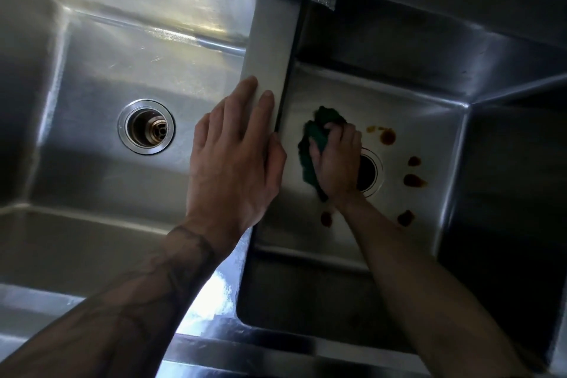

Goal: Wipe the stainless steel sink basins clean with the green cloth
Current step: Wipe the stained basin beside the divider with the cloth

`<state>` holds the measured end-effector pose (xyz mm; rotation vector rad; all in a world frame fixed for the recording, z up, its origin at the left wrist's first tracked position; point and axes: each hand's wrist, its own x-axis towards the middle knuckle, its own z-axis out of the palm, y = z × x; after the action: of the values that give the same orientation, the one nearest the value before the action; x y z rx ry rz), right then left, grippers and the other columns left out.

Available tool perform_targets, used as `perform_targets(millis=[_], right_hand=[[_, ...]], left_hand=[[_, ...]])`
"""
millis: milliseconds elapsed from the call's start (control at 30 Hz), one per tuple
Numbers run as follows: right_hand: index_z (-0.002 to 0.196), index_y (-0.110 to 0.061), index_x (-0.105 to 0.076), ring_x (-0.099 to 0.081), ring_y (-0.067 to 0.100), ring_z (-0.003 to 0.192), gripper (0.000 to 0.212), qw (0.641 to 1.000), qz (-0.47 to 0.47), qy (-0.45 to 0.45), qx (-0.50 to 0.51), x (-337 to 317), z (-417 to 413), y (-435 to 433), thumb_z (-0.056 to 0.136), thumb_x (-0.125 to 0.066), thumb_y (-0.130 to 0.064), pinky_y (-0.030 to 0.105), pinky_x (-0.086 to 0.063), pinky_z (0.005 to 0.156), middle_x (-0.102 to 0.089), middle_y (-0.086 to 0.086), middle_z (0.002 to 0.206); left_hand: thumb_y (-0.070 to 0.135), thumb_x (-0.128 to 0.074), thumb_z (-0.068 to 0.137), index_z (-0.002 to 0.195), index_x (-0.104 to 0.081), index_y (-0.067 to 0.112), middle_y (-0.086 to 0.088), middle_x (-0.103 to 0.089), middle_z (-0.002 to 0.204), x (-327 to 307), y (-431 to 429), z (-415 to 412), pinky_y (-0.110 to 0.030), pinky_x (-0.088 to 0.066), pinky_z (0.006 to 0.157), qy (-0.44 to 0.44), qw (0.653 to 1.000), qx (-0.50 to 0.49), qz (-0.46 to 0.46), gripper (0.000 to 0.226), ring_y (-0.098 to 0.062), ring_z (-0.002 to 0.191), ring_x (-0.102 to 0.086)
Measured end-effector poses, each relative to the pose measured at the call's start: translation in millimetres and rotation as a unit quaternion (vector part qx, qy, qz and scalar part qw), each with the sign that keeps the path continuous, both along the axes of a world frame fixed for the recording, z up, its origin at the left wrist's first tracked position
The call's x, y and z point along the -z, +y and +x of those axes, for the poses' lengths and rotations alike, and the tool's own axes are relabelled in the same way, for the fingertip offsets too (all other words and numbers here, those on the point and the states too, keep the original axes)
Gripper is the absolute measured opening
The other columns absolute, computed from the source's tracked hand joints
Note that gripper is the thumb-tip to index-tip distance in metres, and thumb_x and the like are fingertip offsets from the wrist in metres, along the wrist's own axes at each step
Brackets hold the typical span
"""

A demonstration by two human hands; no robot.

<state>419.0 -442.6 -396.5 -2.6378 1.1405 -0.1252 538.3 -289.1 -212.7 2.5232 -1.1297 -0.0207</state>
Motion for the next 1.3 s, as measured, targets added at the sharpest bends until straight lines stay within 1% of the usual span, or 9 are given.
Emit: perform_targets(millis=[67,233,433,633,833,933,1033,1233,1300], right_hand=[[0.126,-0.004,-0.055,-0.048,0.033,0.108,0.045,0.999,0.032,-0.014,-0.004,-4.2,6.8,30.7,0.099,-0.055,-0.039,0.041,-0.044,0.093,-0.053,0.019,0.121],[0.123,-0.004,-0.059,-0.055,0.036,0.104,0.046,0.927,0.042,0.025,-0.371,-2.4,-53.2,33.4,0.092,-0.068,-0.037,0.046,-0.049,0.09,-0.058,0.02,0.118],[0.126,-0.005,-0.056,-0.048,0.031,0.108,0.045,1.0,0.014,-0.009,0.0,-4.2,6.6,14.8,0.099,-0.056,-0.04,0.039,-0.042,0.093,-0.054,0.018,0.12],[0.122,-0.006,-0.06,-0.053,0.035,0.104,0.046,0.922,0.019,0.03,-0.385,-5.5,-54.1,25.7,0.093,-0.056,-0.042,0.045,-0.05,0.087,-0.058,0.018,0.118],[0.129,-0.006,-0.055,-0.049,0.032,0.109,0.047,0.999,0.0,0.029,-0.017,-5.1,16.6,24.6,0.098,-0.055,-0.041,0.04,-0.043,0.093,-0.054,0.018,0.124],[0.13,-0.001,-0.056,-0.052,0.037,0.105,0.047,0.98,0.038,0.018,-0.194,-2.6,-11.1,65.3,0.098,-0.057,-0.036,0.046,-0.046,0.09,-0.056,0.021,0.121],[0.126,-0.004,-0.058,-0.055,0.037,0.102,0.045,0.913,0.023,0.026,-0.406,-0.8,-60.9,46.1,0.095,-0.062,-0.036,0.047,-0.051,0.088,-0.059,0.02,0.121],[0.126,-0.005,-0.056,-0.049,0.032,0.105,0.043,0.997,-0.003,0.016,-0.078,-7.1,0.6,13.7,0.1,-0.052,-0.039,0.04,-0.044,0.092,-0.055,0.017,0.119],[0.128,-0.002,-0.056,-0.048,0.035,0.107,0.045,0.993,0.02,0.012,-0.12,-2.4,-9.1,41.6,0.1,-0.049,-0.036,0.045,-0.044,0.094,-0.055,0.02,0.121]], left_hand=[[0.022,-0.055,0.1,0.143,-0.058,0.005,-0.019,-0.049,0.156,-0.8,0.0,-0.7,-0.05,-0.042,0.104,0.001,1.0,-0.001,0.0,0.045,-0.04,0.128,-0.056],[0.022,-0.055,0.1,0.143,-0.057,0.006,-0.019,-0.049,0.156,-0.3,-0.1,-0.3,-0.05,-0.041,0.105,-0.001,1.0,-0.002,0.006,0.046,-0.041,0.126,-0.056],[0.022,-0.055,0.101,0.142,-0.058,0.005,-0.019,-0.049,0.155,0.0,-0.2,-1.0,-0.049,-0.042,0.104,-0.006,1.0,-0.002,0.003,0.045,-0.04,0.126,-0.056],[0.021,-0.055,0.099,0.144,-0.057,0.005,-0.019,-0.048,0.156,0.5,-0.1,-0.7,-0.05,-0.042,0.104,0.001,1.0,-0.001,0.005,0.047,-0.041,0.128,-0.055],[0.02,-0.056,0.101,0.141,-0.059,0.004,-0.02,-0.05,0.155,1.3,-0.4,-0.8,-0.049,-0.043,0.103,-0.004,1.0,-0.001,-0.005,0.044,-0.041,0.126,-0.056],[0.02,-0.056,0.099,0.142,-0.058,0.004,-0.02,-0.049,0.155,-0.3,-0.2,-0.7,-0.049,-0.042,0.102,0.001,1.0,-0.006,-0.003,0.046,-0.041,0.126,-0.056],[0.021,-0.055,0.1,0.143,-0.057,0.005,-0.02,-0.049,0.155,-1.0,-0.1,-1.4,-0.048,-0.041,0.102,0.005,1.0,-0.001,0.002,0.046,-0.041,0.124,-0.055],[0.021,-0.055,0.101,0.142,-0.057,0.005,-0.019,-0.049,0.154,-0.6,-0.5,-1.1,-0.047,-0.042,0.1,-0.001,1.0,-0.002,0.001,0.044,-0.04,0.123,-0.056],[0.021,-0.054,0.1,0.143,-0.057,0.005,-0.019,-0.049,0.155,-1.1,-0.2,-1.0,-0.048,-0.042,0.1,0.004,1.0,-0.001,0.003,0.046,-0.041,0.125,-0.056]])
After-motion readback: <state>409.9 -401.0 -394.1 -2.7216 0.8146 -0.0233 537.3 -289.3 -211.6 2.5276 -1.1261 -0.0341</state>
